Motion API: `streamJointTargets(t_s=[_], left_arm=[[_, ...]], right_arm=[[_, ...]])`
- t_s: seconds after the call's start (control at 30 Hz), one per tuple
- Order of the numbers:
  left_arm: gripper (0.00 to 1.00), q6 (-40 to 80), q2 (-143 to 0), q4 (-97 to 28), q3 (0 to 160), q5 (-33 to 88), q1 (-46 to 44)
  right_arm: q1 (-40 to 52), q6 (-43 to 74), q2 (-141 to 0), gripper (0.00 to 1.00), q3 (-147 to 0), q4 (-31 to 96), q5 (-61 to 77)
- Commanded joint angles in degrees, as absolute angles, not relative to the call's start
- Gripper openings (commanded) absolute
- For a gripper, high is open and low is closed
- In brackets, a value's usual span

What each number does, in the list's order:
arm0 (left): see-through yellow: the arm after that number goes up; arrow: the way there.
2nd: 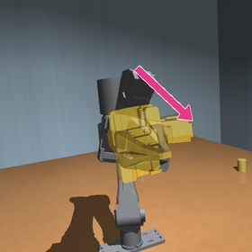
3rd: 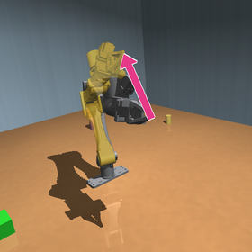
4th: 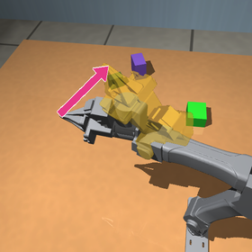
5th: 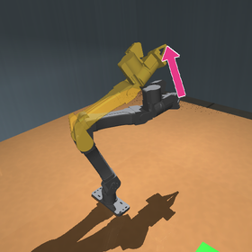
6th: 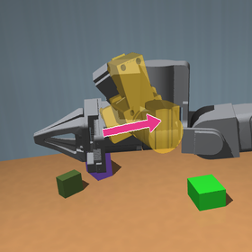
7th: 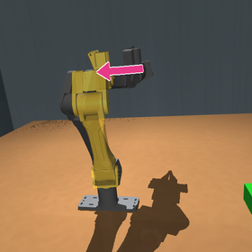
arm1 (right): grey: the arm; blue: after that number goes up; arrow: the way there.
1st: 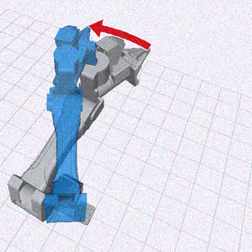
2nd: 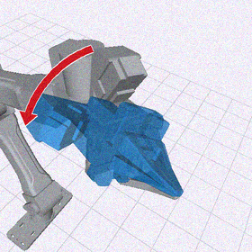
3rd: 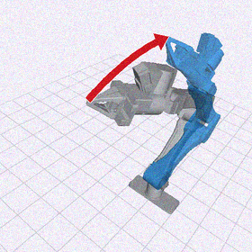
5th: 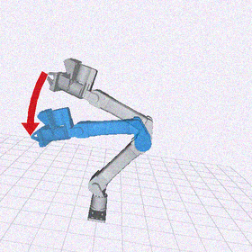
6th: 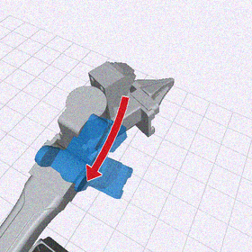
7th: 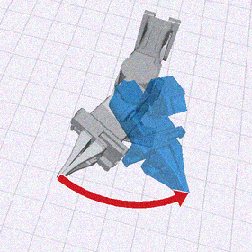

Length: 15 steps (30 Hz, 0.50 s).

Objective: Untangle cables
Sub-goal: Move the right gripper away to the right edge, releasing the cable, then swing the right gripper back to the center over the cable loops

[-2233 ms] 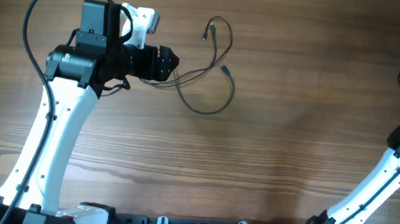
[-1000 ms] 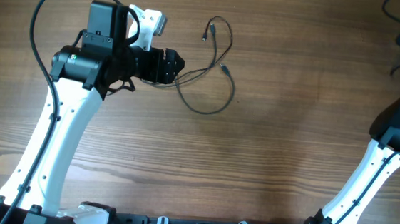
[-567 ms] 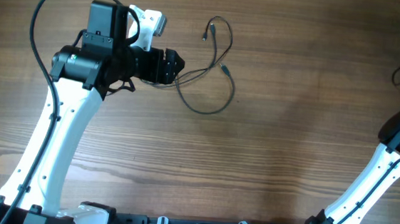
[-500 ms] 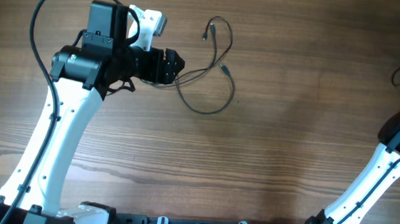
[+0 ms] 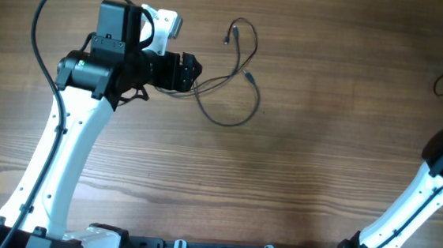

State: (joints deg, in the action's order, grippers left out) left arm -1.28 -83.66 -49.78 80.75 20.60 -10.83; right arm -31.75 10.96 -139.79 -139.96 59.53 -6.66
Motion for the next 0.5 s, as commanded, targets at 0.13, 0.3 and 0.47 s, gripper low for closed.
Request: streamJointTargets(t_s=[0.13,0.3,0.47], left_arm=[[0.88,-6.1,-82.5,-49.6,81.8,17.1,-11.1],[0.88,-6.2,-82.5,-48.4,81.8,9.7,-11.0],[0.9,-6.2,-82.5,-45.6,81.8,7.6,-9.4]], right_arm=[[-31.3,15.2,-124.6,1.0,-140.4,65.1,-9.4],[-30.6,15.2,-120.4,0.99,-140.4,67.4,-7.1],[-27.3,14.9,-117.3,1.0,-140.4,69.7,-4.4]])
